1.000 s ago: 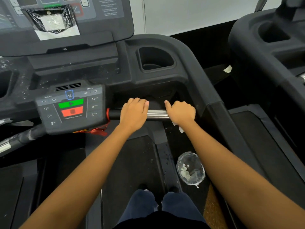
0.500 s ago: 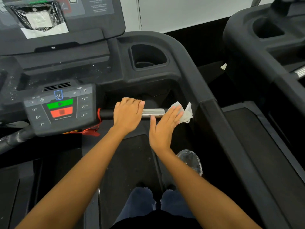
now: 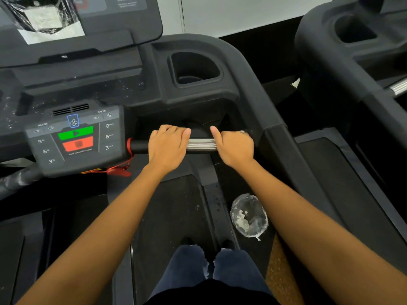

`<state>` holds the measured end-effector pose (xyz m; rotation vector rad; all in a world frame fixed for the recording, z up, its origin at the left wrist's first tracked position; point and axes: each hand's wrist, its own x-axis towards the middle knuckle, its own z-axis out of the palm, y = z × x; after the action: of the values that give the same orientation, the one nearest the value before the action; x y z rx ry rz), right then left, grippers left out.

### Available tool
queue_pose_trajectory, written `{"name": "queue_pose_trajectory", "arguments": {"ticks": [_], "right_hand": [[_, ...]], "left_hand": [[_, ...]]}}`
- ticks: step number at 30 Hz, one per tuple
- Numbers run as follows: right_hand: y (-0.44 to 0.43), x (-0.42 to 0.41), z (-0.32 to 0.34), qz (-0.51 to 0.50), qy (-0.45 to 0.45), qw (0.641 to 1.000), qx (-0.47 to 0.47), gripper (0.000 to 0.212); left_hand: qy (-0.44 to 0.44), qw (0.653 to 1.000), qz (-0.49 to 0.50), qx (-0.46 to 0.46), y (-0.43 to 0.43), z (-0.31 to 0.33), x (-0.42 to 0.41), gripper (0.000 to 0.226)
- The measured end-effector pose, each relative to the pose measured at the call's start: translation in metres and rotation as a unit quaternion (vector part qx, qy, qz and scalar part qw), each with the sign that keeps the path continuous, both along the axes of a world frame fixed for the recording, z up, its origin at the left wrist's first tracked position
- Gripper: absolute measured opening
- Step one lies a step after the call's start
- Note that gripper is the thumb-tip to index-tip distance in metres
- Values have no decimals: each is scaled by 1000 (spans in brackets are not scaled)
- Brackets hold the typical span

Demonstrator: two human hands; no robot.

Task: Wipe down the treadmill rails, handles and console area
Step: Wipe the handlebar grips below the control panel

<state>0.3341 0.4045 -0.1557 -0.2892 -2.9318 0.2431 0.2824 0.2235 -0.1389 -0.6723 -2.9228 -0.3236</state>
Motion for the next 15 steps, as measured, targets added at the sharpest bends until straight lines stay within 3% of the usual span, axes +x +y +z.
{"name": "queue_pose_trajectory", "arguments": {"ticks": [3, 4, 7, 9, 12, 15], "right_hand": [[-4, -14, 8, -53, -91, 994, -28, 74], [-4, -12, 4, -45, -84, 995, -23, 73], [2, 13, -9, 27, 50, 998, 3, 59], [10, 12, -9, 71, 24, 996, 41, 52], [3, -11, 10, -23, 9, 999, 28, 49], [7, -35, 39, -139, 88, 982, -89, 56]], "left_hand": [[-9, 1000, 0, 3, -1, 2, 1, 44], [-8, 1000, -2, 4, -1, 2, 1, 44], [-2, 1000, -6, 6, -4, 1, 1, 43], [-2, 1000, -7, -2, -4, 1, 1, 44], [-10, 1000, -11, 4, -5, 2, 0, 45], [-20, 1000, -19, 11, -6, 4, 0, 44]]}}
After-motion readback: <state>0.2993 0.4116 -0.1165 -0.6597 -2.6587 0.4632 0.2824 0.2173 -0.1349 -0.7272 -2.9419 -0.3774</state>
